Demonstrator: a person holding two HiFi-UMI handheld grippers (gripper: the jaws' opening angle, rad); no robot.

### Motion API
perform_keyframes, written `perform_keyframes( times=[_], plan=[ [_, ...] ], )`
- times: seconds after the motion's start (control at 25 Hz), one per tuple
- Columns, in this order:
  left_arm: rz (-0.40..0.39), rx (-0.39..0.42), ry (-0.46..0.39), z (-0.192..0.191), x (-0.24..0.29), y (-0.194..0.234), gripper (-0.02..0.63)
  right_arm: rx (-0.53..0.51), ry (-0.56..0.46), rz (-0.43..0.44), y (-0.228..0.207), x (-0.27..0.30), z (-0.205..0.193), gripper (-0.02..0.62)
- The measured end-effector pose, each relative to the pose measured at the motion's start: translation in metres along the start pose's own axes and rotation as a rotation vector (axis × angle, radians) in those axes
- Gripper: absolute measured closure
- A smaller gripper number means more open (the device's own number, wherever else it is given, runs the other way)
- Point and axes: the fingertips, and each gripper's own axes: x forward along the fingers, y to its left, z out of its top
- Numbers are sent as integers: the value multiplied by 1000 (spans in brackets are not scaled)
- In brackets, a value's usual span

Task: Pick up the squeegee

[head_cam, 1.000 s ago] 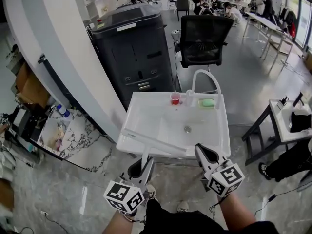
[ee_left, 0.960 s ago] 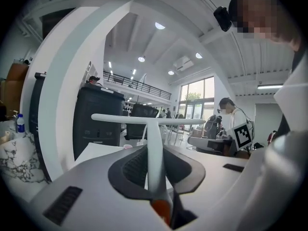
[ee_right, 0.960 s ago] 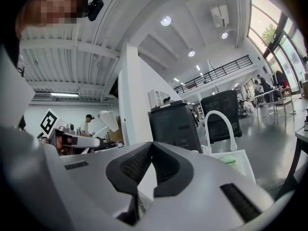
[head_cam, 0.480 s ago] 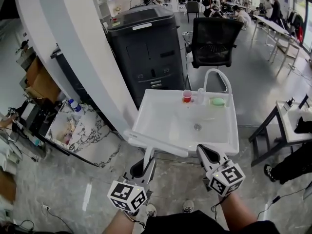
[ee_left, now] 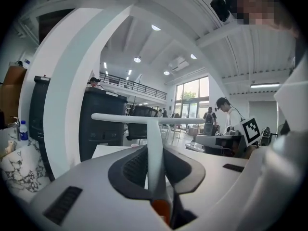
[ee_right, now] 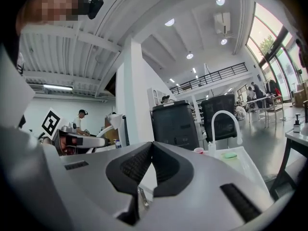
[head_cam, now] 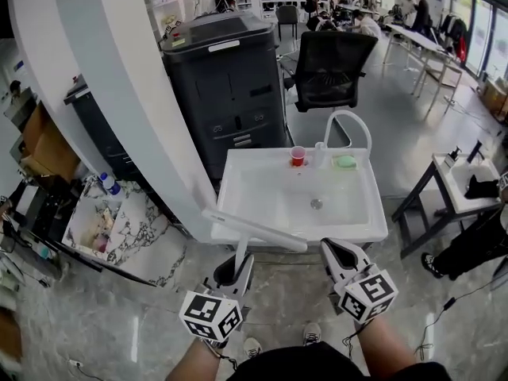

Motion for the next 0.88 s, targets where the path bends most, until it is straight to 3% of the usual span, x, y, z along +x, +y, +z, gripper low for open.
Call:
perform_keyframes(
  times=[0.4,0.88],
  plan=[
    [-100,-24,24,-16,-16,23,531,-9,9,-124,36,-12,-14,578],
    [-147,-35,46,-19,-24,43,531,0,13,-165,59,-3,-22,578]
  ],
)
